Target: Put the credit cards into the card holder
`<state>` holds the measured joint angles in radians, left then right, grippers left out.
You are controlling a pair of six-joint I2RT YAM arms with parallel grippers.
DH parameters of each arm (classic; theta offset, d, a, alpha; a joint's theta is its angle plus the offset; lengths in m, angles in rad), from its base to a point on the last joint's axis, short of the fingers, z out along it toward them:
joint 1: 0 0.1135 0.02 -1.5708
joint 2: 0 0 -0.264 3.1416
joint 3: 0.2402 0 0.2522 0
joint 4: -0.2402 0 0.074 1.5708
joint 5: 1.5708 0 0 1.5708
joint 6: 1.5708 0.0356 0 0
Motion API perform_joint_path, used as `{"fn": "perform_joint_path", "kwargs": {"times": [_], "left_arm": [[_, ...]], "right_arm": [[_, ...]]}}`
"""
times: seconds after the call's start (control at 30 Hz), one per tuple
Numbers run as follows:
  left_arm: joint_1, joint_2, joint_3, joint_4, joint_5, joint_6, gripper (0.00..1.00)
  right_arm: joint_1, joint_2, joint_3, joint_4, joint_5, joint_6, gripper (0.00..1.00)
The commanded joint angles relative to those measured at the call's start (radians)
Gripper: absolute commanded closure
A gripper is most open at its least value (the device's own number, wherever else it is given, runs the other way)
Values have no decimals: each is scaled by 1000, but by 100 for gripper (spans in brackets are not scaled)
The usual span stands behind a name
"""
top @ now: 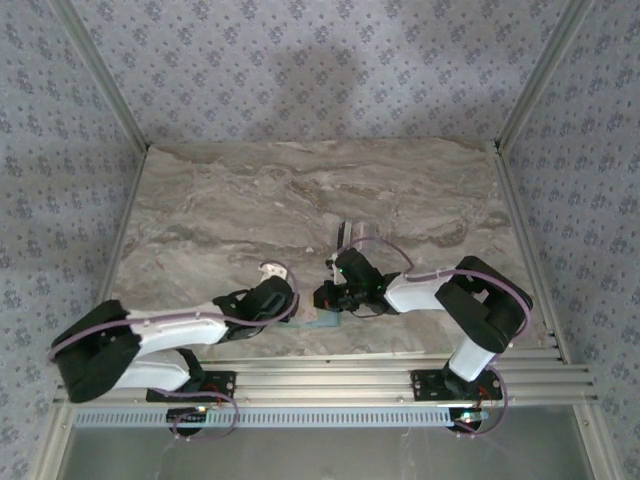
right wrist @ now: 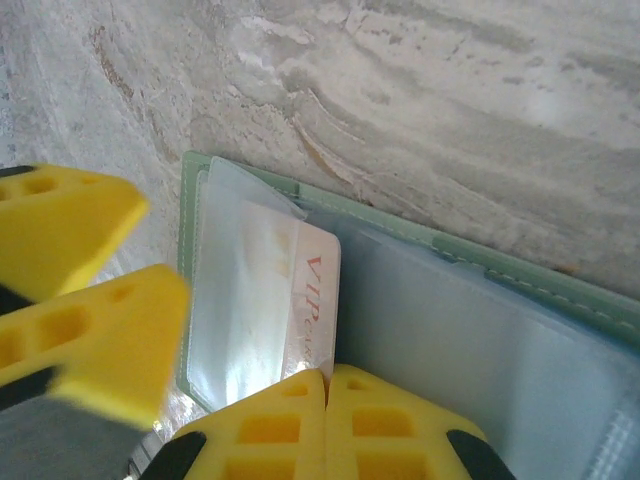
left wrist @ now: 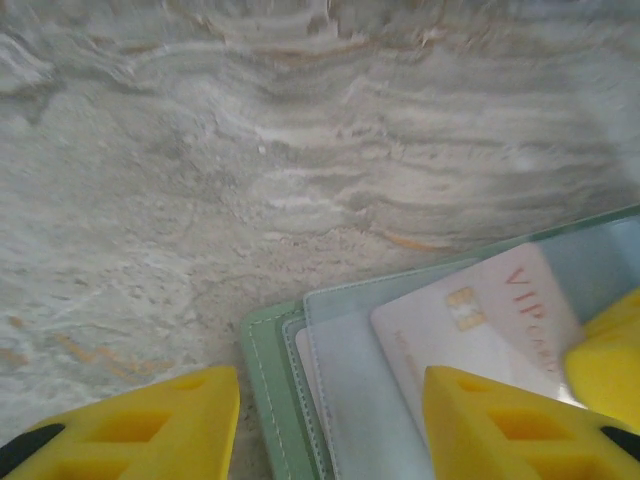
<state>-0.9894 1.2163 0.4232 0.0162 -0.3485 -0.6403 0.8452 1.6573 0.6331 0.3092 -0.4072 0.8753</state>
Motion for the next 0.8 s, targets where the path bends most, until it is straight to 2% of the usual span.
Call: {"fn": "perform_joint_path", "kwargs": {"times": [0.0, 0.07, 0.17, 0.37, 0.77], "left_arm": [[10, -111, -19, -79, 13, -5, 49], [18, -160, -38, -93, 28, -10, 53], [24, -208, -72, -105, 45, -21, 66], [27, -216, -120, -68, 76, -36, 88], [31, -112, -126, 5, 108, -23, 91]], "right_arm": [[3, 28, 12, -32, 25, -7, 100], [3, 29, 12, -33, 22, -7, 100], [2, 29, 14, -33, 19, -8, 100], [5, 36, 21, -36, 18, -6, 100], [14, 50, 42, -45, 19, -4, 100]]}}
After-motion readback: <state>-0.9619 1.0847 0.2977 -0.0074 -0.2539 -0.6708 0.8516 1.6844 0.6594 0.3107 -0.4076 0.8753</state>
